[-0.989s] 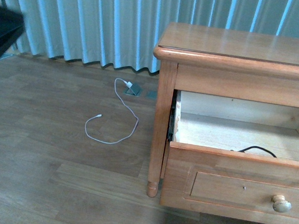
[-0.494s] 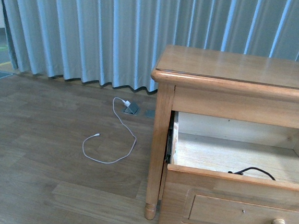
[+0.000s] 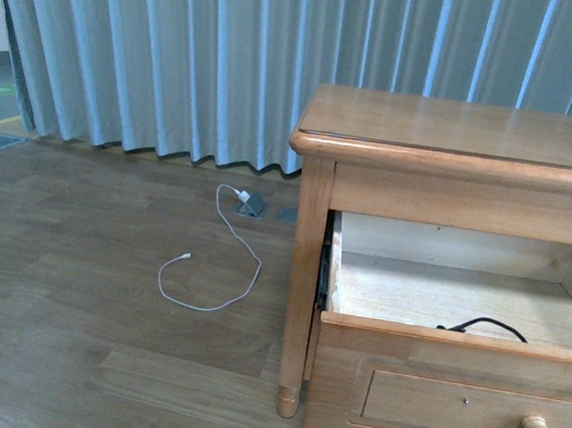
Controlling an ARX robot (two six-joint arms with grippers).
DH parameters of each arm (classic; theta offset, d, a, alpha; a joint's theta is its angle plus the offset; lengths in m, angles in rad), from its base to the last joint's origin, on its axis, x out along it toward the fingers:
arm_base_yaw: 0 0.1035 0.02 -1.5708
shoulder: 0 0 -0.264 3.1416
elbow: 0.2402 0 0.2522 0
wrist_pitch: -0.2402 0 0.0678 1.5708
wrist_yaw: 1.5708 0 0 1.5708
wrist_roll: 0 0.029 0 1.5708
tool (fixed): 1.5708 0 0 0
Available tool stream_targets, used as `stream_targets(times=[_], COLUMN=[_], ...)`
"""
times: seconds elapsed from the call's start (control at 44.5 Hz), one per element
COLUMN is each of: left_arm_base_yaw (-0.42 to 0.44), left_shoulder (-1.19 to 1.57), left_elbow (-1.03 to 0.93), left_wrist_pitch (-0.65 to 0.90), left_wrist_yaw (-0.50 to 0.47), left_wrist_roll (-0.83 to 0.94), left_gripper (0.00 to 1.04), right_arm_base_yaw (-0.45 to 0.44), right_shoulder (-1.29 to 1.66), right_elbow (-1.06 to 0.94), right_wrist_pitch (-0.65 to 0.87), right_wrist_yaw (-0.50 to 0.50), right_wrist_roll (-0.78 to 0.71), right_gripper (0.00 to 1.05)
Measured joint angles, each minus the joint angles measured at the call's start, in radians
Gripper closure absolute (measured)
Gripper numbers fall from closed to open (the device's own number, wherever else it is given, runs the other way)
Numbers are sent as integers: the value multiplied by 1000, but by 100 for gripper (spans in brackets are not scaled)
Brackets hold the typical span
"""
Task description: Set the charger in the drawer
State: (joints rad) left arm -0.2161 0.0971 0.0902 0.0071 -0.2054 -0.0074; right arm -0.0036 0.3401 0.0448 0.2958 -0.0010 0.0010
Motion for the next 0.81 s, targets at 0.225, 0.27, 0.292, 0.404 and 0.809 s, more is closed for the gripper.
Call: stream_targets(times=[0.225,0.27,0.292,0.404,0.809], left_arm_base_yaw=[201,209,210,211,212], left_shoulder=[-43,-47,-48,-56,-94], left_elbow=[-32,-35,-37,-47,-78], left_wrist_pitch=[-12,-12,-12,-12,-11], left_wrist_yaw=[190,191,196,203,203], left_wrist_roll=[2,3,3,3,3], left_gripper=[101,101,101,101,101], right_arm_base_yaw=[0,0,0,0,0], right_shoulder=[0,0,0,0,0], right_elbow=[0,0,0,0,0], right_wrist_pitch=[0,0,0,0,0], right_wrist_yaw=[0,1,0,0,0], right_wrist_roll=[0,0,0,0,0], right_gripper=[8,8,8,8,8])
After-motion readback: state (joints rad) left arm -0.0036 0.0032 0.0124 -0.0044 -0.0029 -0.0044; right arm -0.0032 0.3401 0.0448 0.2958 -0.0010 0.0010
